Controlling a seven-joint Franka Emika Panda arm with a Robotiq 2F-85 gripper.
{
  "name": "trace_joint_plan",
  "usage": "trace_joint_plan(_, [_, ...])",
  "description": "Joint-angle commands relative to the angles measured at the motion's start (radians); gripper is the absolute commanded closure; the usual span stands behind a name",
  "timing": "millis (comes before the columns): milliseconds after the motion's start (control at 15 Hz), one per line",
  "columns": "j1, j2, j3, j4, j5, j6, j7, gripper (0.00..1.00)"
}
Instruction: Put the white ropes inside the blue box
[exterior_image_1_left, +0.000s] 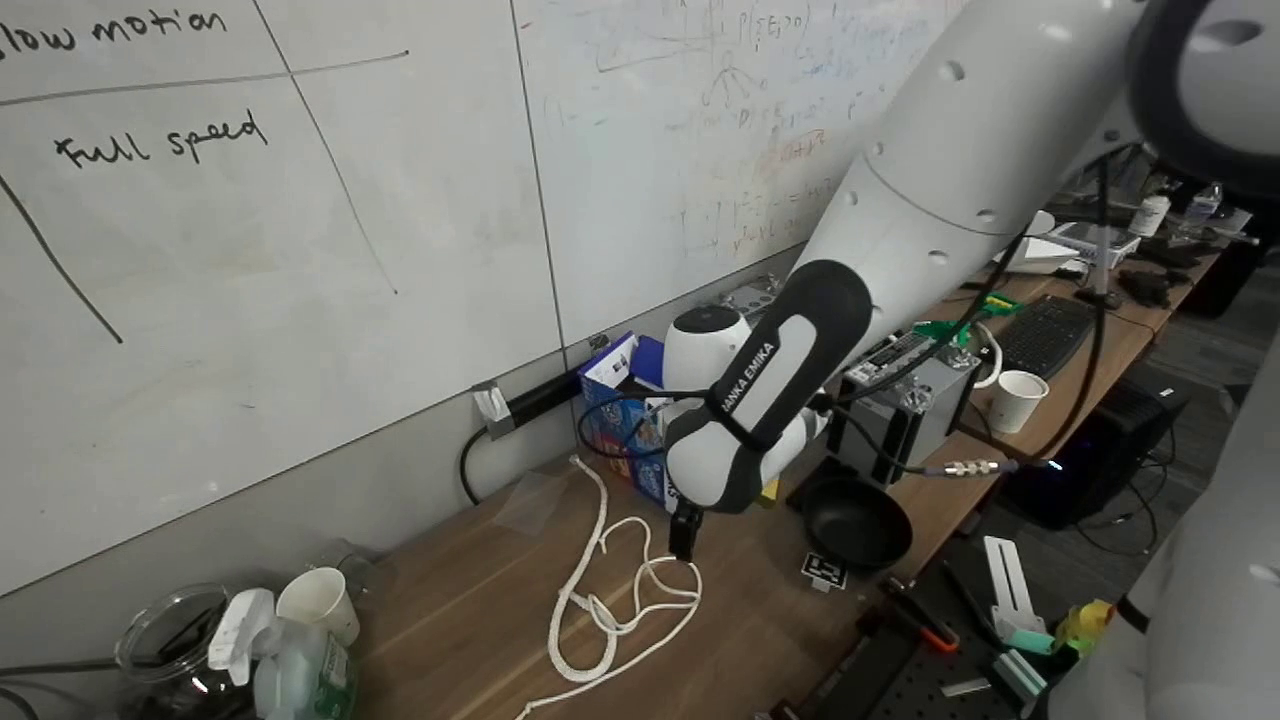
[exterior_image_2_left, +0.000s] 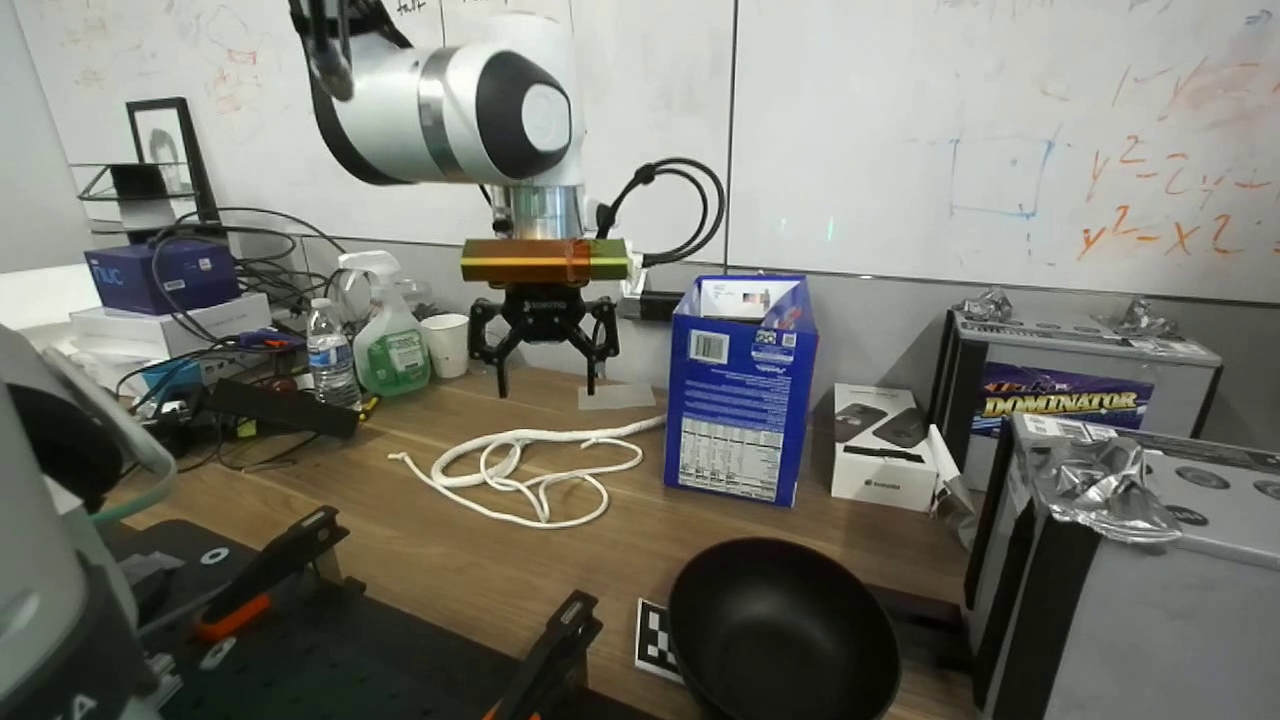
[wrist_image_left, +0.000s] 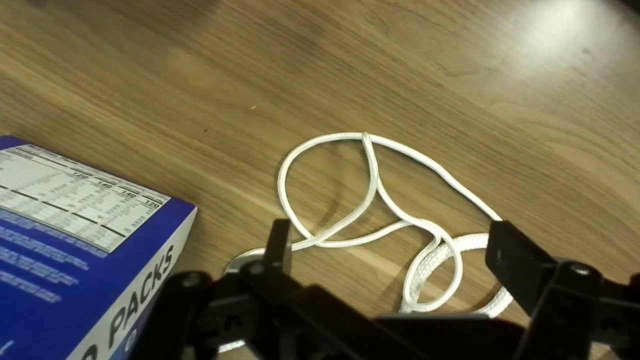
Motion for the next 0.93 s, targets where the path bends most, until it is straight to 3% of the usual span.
trace_joint_plan(0, [-0.034, 0.136, 0.036, 0.086, -0.033, 0.048, -0.04, 0.0])
trace_joint_plan(333, [-0.053, 0.262, 0.045, 0.124, -0.096, 0.139, -0.005, 0.0])
trace_joint_plan(600, [-0.022, 0.347, -0.012, 0.138, -0.188, 0.232, 0.043, 0.0])
trace_joint_plan(867, [-0.032, 0.417, -0.02, 0.168, -0.23, 0.265, 0.054, 0.0])
